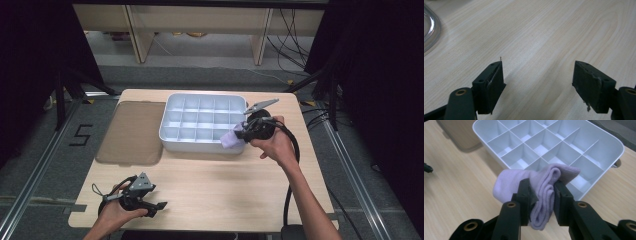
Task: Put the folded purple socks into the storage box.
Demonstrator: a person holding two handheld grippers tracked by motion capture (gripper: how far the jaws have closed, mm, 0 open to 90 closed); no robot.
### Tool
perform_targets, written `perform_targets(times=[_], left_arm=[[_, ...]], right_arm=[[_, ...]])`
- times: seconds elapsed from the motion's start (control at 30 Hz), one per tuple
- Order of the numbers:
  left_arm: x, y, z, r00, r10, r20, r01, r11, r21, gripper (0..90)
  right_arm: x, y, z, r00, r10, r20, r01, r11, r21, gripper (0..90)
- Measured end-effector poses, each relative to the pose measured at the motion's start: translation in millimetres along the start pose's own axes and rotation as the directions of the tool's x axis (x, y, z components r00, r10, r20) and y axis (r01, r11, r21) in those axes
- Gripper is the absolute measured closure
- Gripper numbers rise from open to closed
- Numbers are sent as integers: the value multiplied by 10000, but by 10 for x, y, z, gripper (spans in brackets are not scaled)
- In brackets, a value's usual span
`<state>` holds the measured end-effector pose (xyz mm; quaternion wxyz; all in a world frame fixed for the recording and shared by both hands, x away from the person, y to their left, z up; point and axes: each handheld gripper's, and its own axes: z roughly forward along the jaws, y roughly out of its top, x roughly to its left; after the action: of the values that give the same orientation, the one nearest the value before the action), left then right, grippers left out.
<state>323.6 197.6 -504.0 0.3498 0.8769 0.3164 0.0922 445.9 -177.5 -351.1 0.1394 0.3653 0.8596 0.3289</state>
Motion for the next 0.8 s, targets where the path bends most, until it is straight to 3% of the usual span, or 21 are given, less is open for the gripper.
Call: perform_targets(times=[0.23, 0.27, 0.3, 0.43, 0.47, 0.53, 0.57, 0.6, 0.8], left_arm=[[-8, -4, 13, 10000, -66, -44, 66, 10000, 23, 248], [-13, -6, 19, 9999, -168, -14, 168, 9999, 11, 248], [-10, -2, 12, 10000, 31, 59, -32, 10000, 63, 248], [-20, -3, 17, 10000, -17, 63, 17, 10000, 31, 248], [-16, -2, 17, 10000, 36, 88, -36, 10000, 48, 249], [-18, -2, 19, 9999, 14, 155, -16, 9999, 113, 253], [-31, -5, 32, 9997, -191, 145, 189, 9998, 90, 256], [-25, 0, 29, 9999, 33, 115, -35, 9999, 118, 256], [-34, 1, 25, 9998, -121, 165, 121, 9999, 36, 256]], right_arm=[[-159, 123, 72, 9993, 78, 358, -83, 9999, 145, 712], [-173, 144, 93, 9986, 320, 415, -327, 9993, 167, 712], [-202, 153, 111, 9988, 160, 454, -169, 9997, 199, 712], [-293, 201, 209, 9969, 322, 719, -355, 9983, 459, 712], [-325, 204, 248, 9965, 186, 817, -219, 9990, 395, 712], [-355, 218, 294, 9952, 355, 910, -417, 9968, 682, 712], [-373, 220, 322, 9949, 403, 925, -475, 9959, 775, 712], [-394, 219, 355, 9934, 340, 1096, -426, 9961, 771, 712], [-466, 217, 485, 9924, 431, 1156, -584, 9896, 1316, 711]])
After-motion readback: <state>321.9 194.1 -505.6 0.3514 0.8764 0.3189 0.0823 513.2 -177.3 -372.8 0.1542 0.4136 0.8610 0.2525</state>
